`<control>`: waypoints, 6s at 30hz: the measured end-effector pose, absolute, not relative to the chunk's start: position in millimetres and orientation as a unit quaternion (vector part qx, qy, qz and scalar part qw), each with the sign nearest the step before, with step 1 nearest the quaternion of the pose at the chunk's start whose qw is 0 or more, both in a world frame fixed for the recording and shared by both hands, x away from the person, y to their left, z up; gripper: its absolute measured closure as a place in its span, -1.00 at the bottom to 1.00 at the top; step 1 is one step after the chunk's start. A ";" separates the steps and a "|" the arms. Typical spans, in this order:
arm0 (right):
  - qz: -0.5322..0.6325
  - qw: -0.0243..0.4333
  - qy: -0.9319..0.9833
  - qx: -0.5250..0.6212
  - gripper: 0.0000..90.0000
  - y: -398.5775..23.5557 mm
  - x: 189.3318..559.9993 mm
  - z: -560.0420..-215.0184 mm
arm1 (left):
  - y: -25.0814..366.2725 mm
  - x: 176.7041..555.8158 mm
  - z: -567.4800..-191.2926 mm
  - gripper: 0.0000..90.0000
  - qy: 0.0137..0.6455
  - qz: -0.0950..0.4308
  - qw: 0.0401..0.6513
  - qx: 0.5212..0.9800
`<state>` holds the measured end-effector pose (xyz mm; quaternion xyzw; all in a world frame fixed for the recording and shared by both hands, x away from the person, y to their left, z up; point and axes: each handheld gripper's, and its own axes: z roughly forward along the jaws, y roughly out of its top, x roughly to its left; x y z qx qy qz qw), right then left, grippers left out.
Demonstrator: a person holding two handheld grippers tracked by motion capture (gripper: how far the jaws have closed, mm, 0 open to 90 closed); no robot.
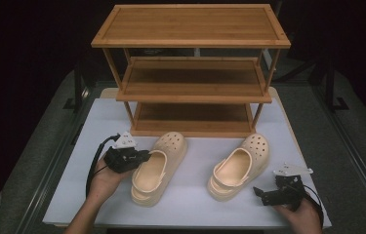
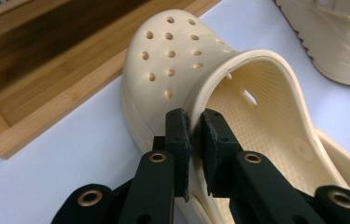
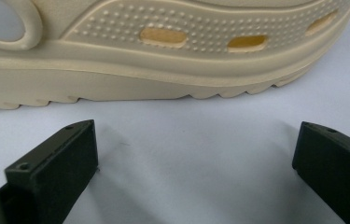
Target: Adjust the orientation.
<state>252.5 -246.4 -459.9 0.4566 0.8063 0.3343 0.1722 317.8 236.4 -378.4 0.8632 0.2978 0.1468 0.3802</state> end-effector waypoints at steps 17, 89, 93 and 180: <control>0.334 0.172 0.806 0.457 -1.00 -246.4 252.5 -459.9 | 270.1 322.8 -374.7 0.86 0.332 0.189 0.375 0.845; 0.332 0.170 0.807 0.458 -1.00 -246.1 252.7 -459.4 | 364.2 290.0 -449.7 -0.96 0.414 0.177 0.329 0.830; 0.332 0.168 0.807 0.458 -1.00 -246.5 253.2 -458.9 | 364.4 289.9 -449.7 -0.96 0.415 0.176 0.329 0.829; 0.390 0.136 0.814 0.409 0.98 -210.6 310.8 -420.9 | 364.4 290.6 -450.3 -0.96 0.417 0.175 0.330 0.829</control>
